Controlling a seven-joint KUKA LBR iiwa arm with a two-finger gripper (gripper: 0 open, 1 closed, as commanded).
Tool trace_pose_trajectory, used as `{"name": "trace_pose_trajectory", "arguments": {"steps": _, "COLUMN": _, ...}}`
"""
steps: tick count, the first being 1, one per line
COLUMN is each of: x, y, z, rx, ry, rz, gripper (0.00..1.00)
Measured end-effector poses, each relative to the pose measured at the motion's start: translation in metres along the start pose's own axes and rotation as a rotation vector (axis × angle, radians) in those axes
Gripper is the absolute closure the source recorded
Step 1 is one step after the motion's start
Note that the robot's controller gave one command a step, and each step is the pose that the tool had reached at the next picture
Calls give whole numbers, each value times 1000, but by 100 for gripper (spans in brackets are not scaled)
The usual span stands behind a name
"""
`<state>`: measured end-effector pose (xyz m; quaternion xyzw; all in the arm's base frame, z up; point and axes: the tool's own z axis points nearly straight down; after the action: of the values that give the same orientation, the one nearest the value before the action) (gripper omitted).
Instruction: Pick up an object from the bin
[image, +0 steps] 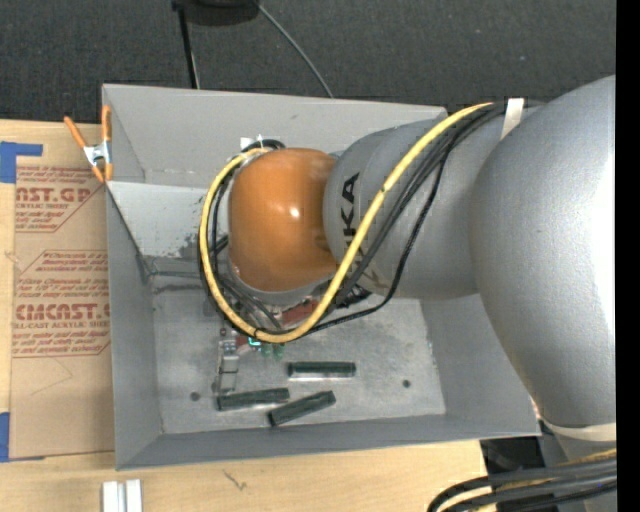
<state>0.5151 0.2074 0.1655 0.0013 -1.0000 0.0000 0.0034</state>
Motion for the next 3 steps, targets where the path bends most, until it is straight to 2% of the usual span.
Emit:
{"name": "trace_pose_trajectory", "arguments": {"steps": 1, "x": -2, "y": -1, "z": -4, "rx": -2, "ry": -7, "rz": 2, "gripper": 0}}
{"name": "trace_pose_trajectory", "arguments": {"steps": 3, "x": 4, "y": -19, "z": 19, "rx": -3, "ry": -15, "rz": -87, "gripper": 0}}
